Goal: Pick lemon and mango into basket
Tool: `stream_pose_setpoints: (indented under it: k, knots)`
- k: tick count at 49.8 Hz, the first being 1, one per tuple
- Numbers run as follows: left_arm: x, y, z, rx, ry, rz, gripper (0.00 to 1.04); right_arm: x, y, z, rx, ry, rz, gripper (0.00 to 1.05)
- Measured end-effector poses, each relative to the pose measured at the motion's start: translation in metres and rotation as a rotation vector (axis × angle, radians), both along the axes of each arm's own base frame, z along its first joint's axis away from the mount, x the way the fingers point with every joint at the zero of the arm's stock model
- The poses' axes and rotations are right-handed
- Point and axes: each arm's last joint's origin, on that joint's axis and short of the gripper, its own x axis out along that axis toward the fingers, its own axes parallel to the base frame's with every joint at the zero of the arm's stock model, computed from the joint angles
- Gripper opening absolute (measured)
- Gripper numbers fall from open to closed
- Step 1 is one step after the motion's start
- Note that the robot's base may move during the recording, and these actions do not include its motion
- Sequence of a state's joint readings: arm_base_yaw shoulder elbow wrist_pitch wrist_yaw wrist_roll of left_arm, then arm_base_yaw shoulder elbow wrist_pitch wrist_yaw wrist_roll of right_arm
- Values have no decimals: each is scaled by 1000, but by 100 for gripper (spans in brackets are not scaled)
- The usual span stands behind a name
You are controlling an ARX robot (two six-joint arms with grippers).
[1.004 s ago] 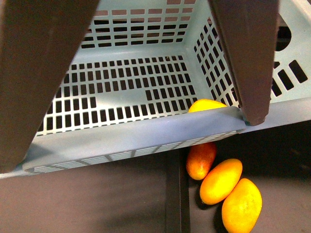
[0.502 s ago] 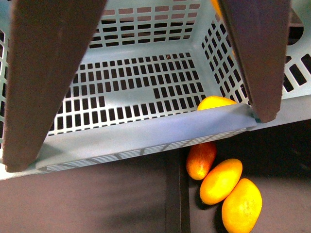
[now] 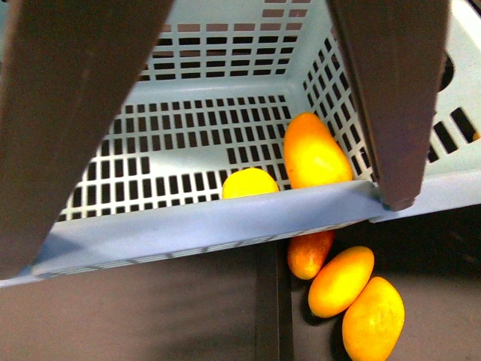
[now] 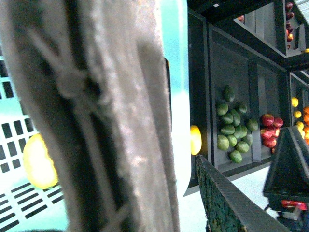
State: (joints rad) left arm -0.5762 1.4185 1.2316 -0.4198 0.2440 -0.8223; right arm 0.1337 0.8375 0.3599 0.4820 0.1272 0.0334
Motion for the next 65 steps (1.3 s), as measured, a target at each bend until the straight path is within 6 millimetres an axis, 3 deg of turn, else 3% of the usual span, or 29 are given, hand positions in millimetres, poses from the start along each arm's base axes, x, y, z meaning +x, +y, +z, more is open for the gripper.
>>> stream_pose_setpoints:
  k: [14,41,65]
  knots:
    - [0,0,0,-2,1,0,28,-26,-15,-34,-27,12,19,2]
    - [0,0,0,2,-1,0,28,-56,-21,-62,-30,12,-5,2]
    - [0,0,0,5,-3,6,28,-68,-21,-68,-31,-15,-5,2]
